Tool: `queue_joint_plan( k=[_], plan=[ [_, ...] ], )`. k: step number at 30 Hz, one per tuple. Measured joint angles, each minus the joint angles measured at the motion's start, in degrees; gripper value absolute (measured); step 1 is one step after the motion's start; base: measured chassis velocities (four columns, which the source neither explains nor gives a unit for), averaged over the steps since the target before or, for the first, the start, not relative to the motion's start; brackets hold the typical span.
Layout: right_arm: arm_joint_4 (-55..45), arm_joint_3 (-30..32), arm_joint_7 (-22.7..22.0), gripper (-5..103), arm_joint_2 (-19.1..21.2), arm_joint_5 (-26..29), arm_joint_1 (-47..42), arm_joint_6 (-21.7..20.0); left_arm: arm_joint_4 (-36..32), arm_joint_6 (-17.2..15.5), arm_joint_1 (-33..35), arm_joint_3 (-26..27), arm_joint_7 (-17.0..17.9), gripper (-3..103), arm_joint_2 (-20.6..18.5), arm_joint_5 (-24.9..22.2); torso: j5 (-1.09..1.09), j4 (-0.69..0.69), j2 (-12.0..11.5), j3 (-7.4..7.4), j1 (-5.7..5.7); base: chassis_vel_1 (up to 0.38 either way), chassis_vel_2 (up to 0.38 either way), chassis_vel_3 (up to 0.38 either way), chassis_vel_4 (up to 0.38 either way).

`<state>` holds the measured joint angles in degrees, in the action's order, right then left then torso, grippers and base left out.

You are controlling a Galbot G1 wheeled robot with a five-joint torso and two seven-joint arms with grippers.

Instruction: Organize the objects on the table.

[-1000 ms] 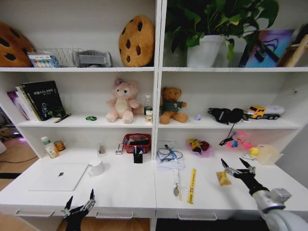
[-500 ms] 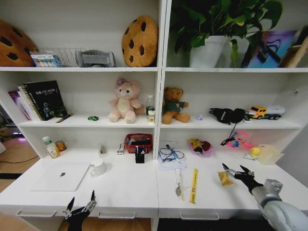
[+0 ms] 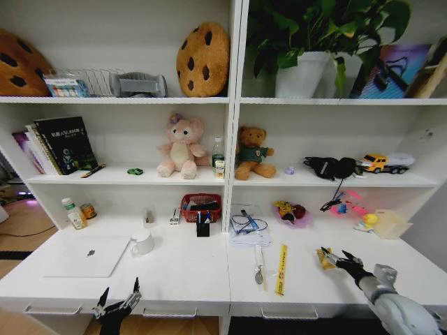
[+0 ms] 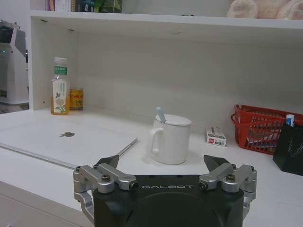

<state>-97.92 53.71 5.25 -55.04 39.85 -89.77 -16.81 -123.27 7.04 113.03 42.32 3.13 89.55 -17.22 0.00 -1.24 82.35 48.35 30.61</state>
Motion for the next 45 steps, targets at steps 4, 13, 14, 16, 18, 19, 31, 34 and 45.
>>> queue_joint_plan(
  k=[4,13,14,16,18,19,31,34,45],
  plan=[
    [1.2,-0.8,0.4,75,0.0,-0.9,0.7,0.1,0.0,-0.1,0.0,0.0,0.0,98,-0.2,0.0,0.00,0.00,0.0,0.00,0.00,0.000,0.000,0.000,0.000],
    [2.5,-1.9,1.1,42,-0.1,-0.9,1.5,0.4,0.1,-0.3,-0.1,0.7,0.1,98,-0.6,-0.6,0.00,0.00,0.0,0.00,-0.01,0.000,0.000,0.000,0.000],
    [2.6,-1.9,1.2,37,-0.1,-0.8,1.6,0.4,0.1,-0.2,-0.1,0.7,0.1,98,-0.4,-0.5,0.00,0.00,0.0,0.00,-0.01,0.000,0.000,0.000,0.000],
    [2.7,-2.0,1.2,31,-0.1,-0.8,1.8,0.4,0.2,-0.2,-0.1,0.6,0.1,98,-0.3,-0.5,0.00,0.00,0.0,0.00,0.00,0.000,0.000,0.000,0.000],
    [2.8,-2.2,1.3,26,0.0,-0.7,2.1,0.5,0.2,-0.2,-0.1,0.4,0.1,98,-0.1,-0.3,0.00,0.01,0.0,0.00,-0.01,0.000,0.000,0.000,0.000],
    [3.0,-2.2,1.4,20,0.0,-0.7,2.3,0.6,0.2,-0.2,-0.1,0.3,0.1,98,0.0,-0.2,0.00,0.00,0.0,0.00,-0.01,0.000,0.000,0.000,0.000],
    [0.3,-0.8,1.9,0,0.9,0.9,3.3,1.3,0.5,-0.1,0.2,0.4,0.1,98,0.0,0.0,0.00,-0.01,0.0,0.00,0.00,0.000,0.000,0.000,0.000],
    [-2.3,-0.5,1.3,0,1.7,1.9,4.7,1.2,0.6,-0.1,0.3,0.4,0.1,98,0.0,0.2,0.00,0.00,0.0,0.00,0.00,0.000,0.000,0.000,0.000],
    [6.8,-11.3,-1.4,0,3.6,1.8,22.6,1.3,0.2,-0.1,1.0,0.5,0.1,98,0.0,0.6,0.00,0.02,0.0,0.00,0.00,0.000,0.000,0.000,0.000]
  ],
)
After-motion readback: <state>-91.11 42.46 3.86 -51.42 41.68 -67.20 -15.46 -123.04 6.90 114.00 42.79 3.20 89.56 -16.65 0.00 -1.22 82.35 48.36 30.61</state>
